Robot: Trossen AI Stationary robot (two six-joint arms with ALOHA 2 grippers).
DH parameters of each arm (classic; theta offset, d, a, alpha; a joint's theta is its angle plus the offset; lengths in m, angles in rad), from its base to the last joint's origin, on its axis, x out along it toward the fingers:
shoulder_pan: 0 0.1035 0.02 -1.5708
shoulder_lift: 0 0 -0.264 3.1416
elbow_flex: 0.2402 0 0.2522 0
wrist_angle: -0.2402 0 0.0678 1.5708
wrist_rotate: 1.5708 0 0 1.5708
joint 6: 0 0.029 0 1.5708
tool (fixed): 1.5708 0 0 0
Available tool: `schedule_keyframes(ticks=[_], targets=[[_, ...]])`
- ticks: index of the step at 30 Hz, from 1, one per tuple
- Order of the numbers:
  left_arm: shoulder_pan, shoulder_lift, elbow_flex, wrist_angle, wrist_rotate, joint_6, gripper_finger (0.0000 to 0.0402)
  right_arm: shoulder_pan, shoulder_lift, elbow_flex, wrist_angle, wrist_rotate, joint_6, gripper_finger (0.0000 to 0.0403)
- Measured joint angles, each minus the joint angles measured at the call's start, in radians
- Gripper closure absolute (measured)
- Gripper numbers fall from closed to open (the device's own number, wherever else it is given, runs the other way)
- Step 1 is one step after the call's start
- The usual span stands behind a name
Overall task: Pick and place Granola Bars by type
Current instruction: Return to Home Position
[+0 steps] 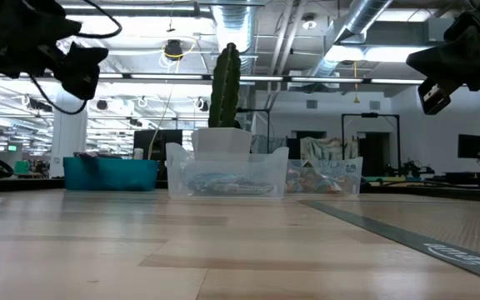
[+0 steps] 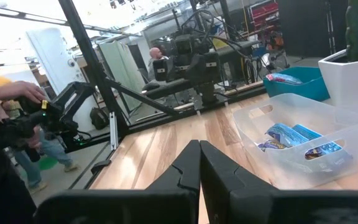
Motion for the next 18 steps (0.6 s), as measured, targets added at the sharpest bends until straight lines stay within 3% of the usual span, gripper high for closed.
schedule_keyframes(ticks=[14, 18], targets=[[0.002, -0.272, -0.015, -0.079, -0.025, 0.036, 0.0195, 0.0, 0.0, 0.0, 0.0, 0.0, 0.0, 0.0403], [0.002, -0.348, -0.015, -0.145, -0.103, 0.04, 0.0195, 0.0, 0.0, 0.0, 0.0, 0.0, 0.0, 0.0403]])
